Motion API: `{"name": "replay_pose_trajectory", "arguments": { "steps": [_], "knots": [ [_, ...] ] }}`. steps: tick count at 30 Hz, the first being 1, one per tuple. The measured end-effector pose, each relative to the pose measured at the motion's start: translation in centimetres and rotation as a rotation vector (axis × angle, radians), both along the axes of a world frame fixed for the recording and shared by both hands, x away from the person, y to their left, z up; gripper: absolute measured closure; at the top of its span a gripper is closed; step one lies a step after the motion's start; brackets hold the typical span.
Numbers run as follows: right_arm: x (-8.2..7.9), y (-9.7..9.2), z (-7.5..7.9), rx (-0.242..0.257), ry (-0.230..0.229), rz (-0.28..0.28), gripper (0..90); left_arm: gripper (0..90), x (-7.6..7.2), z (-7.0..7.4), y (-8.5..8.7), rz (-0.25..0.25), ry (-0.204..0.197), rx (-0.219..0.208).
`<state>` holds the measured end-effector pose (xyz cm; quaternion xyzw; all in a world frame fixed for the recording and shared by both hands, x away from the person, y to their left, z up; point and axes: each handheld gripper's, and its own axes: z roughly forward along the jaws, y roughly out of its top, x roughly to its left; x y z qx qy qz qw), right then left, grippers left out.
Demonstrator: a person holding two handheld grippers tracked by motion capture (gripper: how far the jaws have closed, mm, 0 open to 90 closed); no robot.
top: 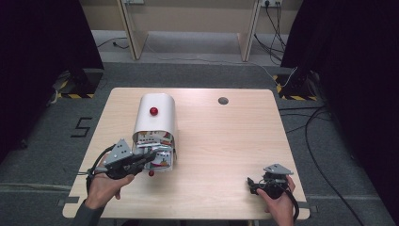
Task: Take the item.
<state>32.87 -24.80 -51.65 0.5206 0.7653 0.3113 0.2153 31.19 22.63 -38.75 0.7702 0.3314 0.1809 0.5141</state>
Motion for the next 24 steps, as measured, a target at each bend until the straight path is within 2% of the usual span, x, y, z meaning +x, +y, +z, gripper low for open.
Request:
{"name": "replay_pose_trajectory", "arguments": {
  "steps": [11,13,18,24],
  "knots": [
    [0.0,0.0,0.0,-0.002,-0.001,0.002,3.6,89.6,-0.5,1.4,0.9,0.006,-0.025,-0.016],
    [0.0,0.0,0.0,-0.003,-0.002,0.002,3.6,89.6,-0.5,1.8,1.3,0.002,-0.028,-0.032],
    [0.0,0.0,0.0,-0.004,-0.002,0.003,3.5,89.6,-0.7,2.9,2.1,0.015,-0.052,-0.021],
    [0.0,0.0,0.0,-0.002,0.0,0.001,3.4,89.6,-1.1,4.1,3.3,0.024,-0.075,-0.039]
  ]
}}
